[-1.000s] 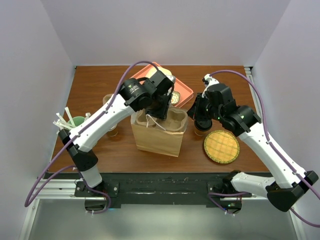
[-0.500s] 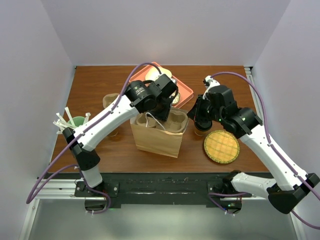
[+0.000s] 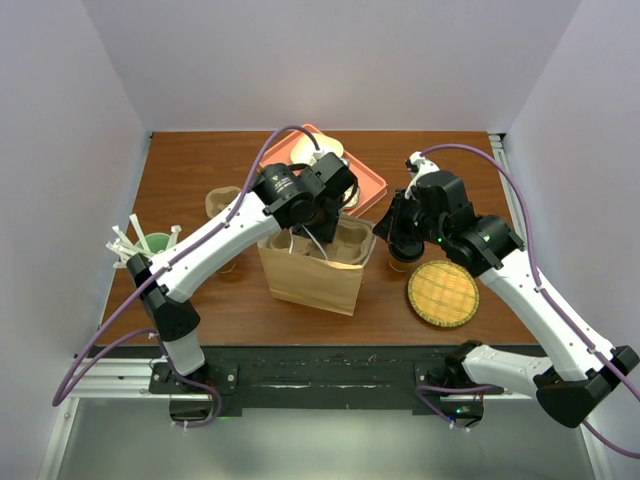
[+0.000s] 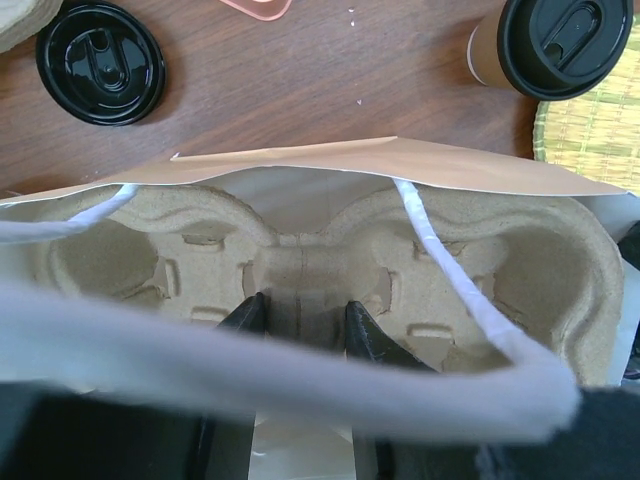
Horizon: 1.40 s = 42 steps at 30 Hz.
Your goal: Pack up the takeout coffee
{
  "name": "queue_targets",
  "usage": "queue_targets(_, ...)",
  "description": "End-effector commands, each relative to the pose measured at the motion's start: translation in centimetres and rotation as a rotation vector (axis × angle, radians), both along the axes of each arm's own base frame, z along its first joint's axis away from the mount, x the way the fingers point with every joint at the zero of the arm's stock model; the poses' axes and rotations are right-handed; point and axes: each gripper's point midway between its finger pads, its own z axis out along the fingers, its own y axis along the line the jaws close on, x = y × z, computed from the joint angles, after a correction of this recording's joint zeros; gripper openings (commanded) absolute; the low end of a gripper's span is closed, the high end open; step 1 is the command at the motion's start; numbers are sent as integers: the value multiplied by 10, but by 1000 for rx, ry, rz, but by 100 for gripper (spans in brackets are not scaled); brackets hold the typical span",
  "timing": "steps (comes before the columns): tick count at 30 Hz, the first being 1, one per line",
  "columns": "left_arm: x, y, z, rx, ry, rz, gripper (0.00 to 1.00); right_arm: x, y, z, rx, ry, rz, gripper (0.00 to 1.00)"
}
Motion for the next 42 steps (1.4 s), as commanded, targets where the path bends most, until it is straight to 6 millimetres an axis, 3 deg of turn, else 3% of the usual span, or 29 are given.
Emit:
queue_targets(1,2,7,6,6,-36,26,13,-2,4,11,36,-35,25,0)
queue_targets(12,4,12,-3,47,-38,26,15,-1,8,14,62,-33,19,0)
queue_targets(19,0,9,-3,38,-22,-4,24,0,8,15,70,-31,10,2)
queue_targets(28,-5,1,26,-45,-48,-70,59,4,5,15,53,-36,-9,3)
queue_targets(42,-17,-6,61,-146,-79,-174,64,20,0,14,-16,-68,-40,6)
